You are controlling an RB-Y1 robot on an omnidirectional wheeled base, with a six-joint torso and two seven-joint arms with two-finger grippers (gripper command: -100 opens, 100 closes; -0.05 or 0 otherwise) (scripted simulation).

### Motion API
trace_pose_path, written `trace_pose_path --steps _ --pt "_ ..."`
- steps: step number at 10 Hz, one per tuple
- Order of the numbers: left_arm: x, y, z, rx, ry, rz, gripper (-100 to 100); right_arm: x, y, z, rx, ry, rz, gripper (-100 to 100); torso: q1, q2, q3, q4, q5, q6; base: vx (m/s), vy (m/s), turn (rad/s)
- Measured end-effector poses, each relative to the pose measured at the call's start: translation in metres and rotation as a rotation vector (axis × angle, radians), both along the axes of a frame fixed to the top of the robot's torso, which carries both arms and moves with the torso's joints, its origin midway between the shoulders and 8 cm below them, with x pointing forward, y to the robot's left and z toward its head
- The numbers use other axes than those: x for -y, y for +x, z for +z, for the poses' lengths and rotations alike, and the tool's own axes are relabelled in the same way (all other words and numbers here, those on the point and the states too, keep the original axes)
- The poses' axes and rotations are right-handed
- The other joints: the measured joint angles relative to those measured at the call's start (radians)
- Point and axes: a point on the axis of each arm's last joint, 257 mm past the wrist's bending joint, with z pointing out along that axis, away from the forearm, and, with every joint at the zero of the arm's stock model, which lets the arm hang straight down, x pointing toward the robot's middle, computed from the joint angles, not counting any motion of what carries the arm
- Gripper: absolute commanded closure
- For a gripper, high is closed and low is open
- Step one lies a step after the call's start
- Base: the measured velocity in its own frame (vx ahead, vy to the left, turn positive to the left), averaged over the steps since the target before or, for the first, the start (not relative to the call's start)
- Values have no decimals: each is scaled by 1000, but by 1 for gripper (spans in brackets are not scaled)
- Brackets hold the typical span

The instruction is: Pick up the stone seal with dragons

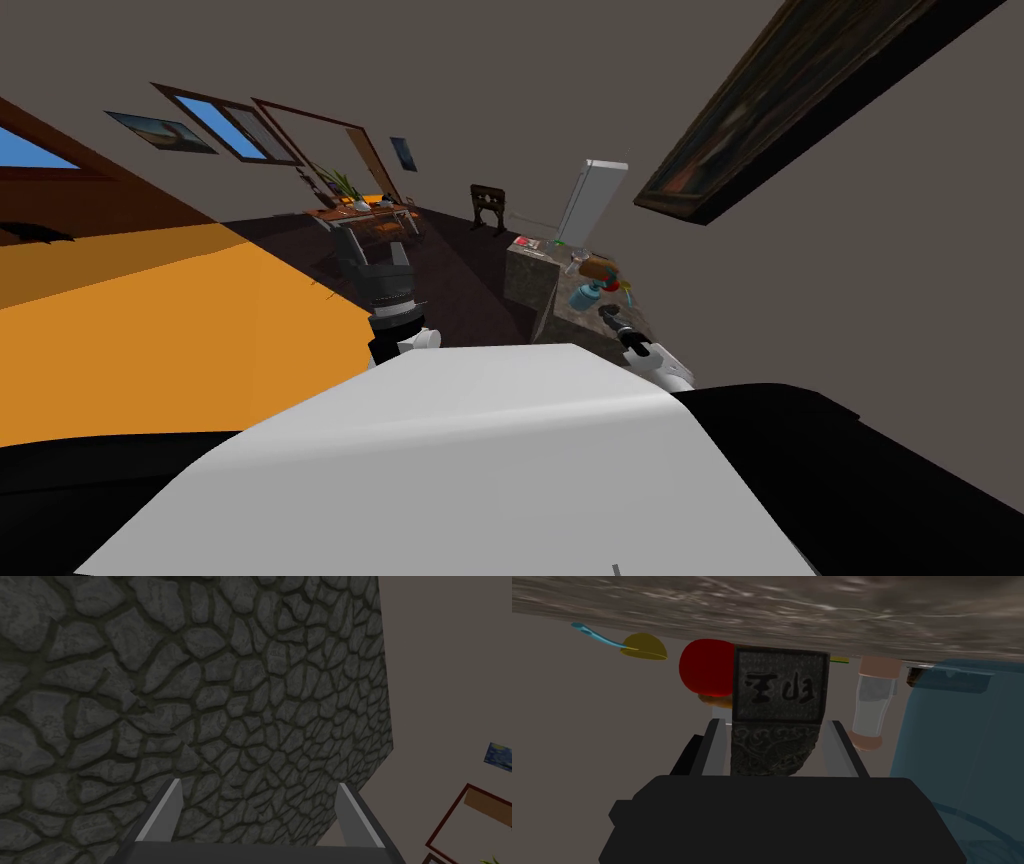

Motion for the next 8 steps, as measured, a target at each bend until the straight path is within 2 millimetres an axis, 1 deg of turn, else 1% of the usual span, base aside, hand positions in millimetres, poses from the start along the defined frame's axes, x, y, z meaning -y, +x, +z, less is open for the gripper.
trace_pose_path --steps 1,2,3,4,5,7,8 --pt "0 0 0 0 0 0 0 -6 2 3 0 -9 18 100 1 2 1 1 0 -2 111 17 -184" --pt "0 0 0 0 0 0 0 -9 -2 5 1 -9 23 100 2 1 1 0 1 1 117 24 -196" --pt "0 0 0 0 0 0 0 -13 -6 7 1 -11 33 100 2 1 1 0 1 0 51 16 -25" --pt "0 0 0 0 0 0 0 -19 -5 9 1 -20 48 100 2 3 2 1 1 -2 119 31 -163" --pt "0 0 0 0 0 0 0 -22 -10 12 1 -22 55 100 3 1 1 1 2 1 116 21 -179" --pt "0 0 0 0 0 0 0 -32 -8 18 6 -34 82 100 2 3 2 1 1 -1 28 0 -14" --pt "0 0 0 0 0 0 0 -33 -7 19 7 -35 86 0 1 5 3 2 1 -1 0 0 0"
